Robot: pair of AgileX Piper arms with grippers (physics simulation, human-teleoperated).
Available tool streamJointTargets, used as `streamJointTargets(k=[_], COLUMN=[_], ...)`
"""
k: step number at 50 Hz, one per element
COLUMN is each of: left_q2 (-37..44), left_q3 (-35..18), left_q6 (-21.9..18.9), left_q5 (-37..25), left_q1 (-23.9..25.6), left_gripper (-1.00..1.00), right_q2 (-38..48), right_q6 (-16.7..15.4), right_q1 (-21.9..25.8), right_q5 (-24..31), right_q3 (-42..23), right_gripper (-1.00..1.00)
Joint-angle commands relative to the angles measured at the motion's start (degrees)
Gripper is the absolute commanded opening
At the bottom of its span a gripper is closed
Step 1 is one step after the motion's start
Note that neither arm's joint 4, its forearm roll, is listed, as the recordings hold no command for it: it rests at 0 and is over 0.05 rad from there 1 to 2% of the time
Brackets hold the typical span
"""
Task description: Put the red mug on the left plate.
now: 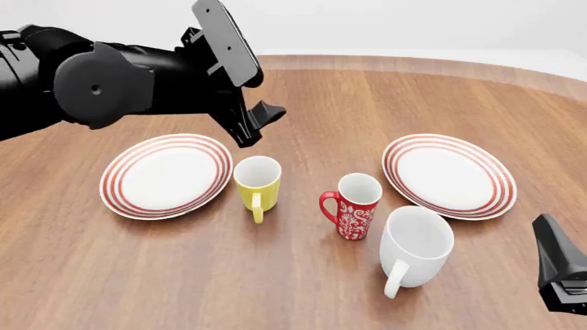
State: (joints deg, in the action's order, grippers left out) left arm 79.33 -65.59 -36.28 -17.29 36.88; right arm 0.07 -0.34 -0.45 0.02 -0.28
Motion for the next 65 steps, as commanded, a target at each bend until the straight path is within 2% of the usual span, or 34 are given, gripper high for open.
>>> streamJointTargets(k=[1, 28, 47, 65], left_q2=[1.90, 5.25, 7.52, 11.61], left_q3=[3.15, 6.93, 7.07, 7.55], left_q6=[0.05, 3.18, 3.77, 6.49], left_q5=[3.09, 8.44, 10.63, 14.46], left_q1=[2.89, 4.63, 4.81, 6.90], left_gripper=[1.00, 1.00, 1.00, 1.00], right_q2=[0.01, 0.01, 0.01, 0.08], right_q6=[0.05, 0.03, 0.05, 0.01], right_q1=[0.06, 0.07, 0.06, -0.05], right_q5=[-0.04, -0.05, -0.03, -0.19], right_q3=[0.06, 0.06, 0.06, 0.12], right_gripper=[1.00, 1.00, 1.00, 1.00])
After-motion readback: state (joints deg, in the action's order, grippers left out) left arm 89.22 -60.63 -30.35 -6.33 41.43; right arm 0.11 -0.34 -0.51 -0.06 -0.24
